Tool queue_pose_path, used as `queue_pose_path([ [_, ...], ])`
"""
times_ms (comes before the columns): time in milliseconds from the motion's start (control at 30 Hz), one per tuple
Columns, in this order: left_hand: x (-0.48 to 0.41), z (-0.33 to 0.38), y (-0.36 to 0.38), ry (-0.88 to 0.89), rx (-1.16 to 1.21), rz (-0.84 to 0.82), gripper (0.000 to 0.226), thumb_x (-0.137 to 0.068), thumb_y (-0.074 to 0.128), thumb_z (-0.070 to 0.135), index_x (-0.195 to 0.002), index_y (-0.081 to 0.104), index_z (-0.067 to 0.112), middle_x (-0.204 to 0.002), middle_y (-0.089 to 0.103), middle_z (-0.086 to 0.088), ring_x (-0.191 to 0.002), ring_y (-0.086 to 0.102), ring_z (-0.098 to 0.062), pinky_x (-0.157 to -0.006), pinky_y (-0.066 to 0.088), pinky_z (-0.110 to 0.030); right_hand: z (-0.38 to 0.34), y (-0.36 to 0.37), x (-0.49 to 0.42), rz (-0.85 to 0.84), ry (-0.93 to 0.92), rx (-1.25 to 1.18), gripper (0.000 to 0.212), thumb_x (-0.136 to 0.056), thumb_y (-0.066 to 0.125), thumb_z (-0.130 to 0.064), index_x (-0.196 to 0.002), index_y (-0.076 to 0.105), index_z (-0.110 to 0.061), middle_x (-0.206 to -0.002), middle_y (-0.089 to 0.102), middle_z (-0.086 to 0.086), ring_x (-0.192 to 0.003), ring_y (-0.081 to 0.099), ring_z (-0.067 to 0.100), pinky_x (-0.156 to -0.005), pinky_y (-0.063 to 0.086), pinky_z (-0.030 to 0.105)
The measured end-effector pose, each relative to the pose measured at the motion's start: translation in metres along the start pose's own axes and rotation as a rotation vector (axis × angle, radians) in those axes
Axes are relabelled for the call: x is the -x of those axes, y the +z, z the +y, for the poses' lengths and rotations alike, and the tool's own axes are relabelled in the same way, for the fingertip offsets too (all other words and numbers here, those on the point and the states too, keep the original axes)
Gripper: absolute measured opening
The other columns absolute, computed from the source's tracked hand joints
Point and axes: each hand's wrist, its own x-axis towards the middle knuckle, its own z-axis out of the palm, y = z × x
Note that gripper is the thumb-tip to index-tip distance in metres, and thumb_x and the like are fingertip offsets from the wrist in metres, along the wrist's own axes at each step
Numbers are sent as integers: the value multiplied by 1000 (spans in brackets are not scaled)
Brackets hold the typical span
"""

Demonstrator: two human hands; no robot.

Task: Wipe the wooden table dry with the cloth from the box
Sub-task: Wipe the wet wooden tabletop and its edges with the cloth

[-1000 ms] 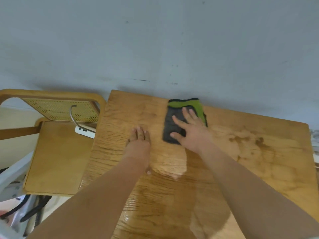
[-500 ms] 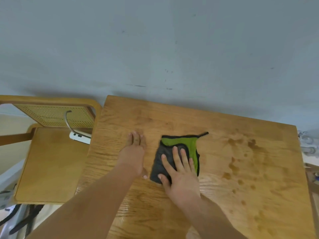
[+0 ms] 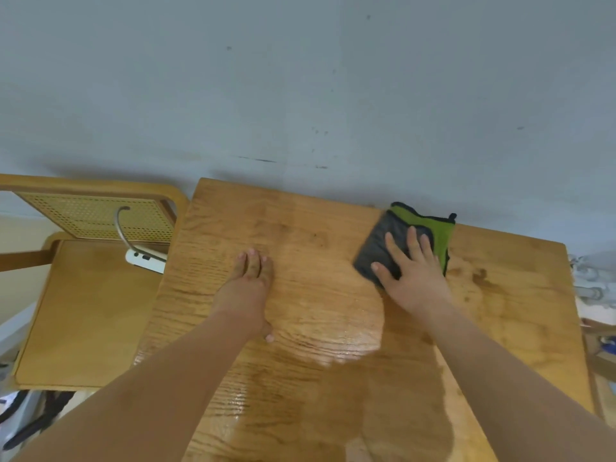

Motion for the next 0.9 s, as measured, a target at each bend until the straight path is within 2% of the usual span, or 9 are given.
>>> queue_pose_path([
  [133,2,-1,4,7,46,7,151,-70,85,62,-158,-25,8,-167,-28,-16,-155,-25,-35,-129,10,-40,-22,36,51,31,60,33,70,-101,15,-68,-161,-8,-41,-167,-28,2,-155,-23,28,-127,1,50],
  [267,2,-5,7,8,126,29,154,-68,88,59,-157,-28,12,-166,-34,-10,-154,-28,-30,-129,12,-40,-77,67,93,-57,-64,80,66,-104,16,-64,-156,-21,-45,-162,-38,3,-150,-34,30,-126,-8,50],
  [300,2,-5,8,11,134,37,152,-69,88,58,-158,-27,13,-165,-34,-9,-154,-28,-30,-129,12,-40,-92,77,100,-69,-131,86,65,-104,19,-63,-155,-18,-46,-164,-34,4,-151,-31,31,-125,-8,50],
  [400,2,-8,9,18,197,75,143,-75,88,46,-160,-24,17,-167,-32,-5,-155,-25,-26,-128,18,-38,-117,94,106,-18,-253,47,65,-101,31,-63,-161,16,-43,-172,3,7,-158,2,35,-119,11,54],
  [467,0,-9,7,37,182,87,137,-80,84,45,-160,-24,16,-167,-31,-6,-156,-24,-27,-128,15,-36,-117,89,87,-22,-352,126,65,-102,26,-66,-160,7,-48,-171,-12,0,-157,-13,29,-122,6,54],
  [533,-2,-10,5,38,164,76,143,-76,86,52,-159,-25,15,-166,-32,-5,-155,-25,-27,-128,15,-37,-114,66,57,-70,-437,218,65,-101,20,-70,-156,-12,-54,-163,-36,-7,-150,-34,21,-126,-5,51],
  [567,-4,-9,5,26,162,63,148,-72,87,56,-159,-26,15,-165,-34,-4,-154,-27,-27,-128,18,-39,-115,51,40,-91,-451,252,67,-101,20,-71,-155,-15,-54,-160,-40,-9,-149,-37,20,-126,-6,49],
  [700,-3,-6,6,23,117,34,150,-72,85,60,-156,-29,14,-164,-37,-9,-152,-31,-29,-129,10,-38,-131,6,-20,-108,-289,171,71,-100,29,-70,-158,-9,-52,-164,-33,-7,-154,-26,21,-127,-1,50],
  [900,5,-14,9,87,176,77,142,-77,84,56,-159,-24,12,-165,-35,-8,-153,-29,-28,-127,4,-37,-157,20,-18,0,-173,85,68,-103,22,-65,-160,-10,-45,-167,-29,0,-154,-24,27,-127,-4,52],
])
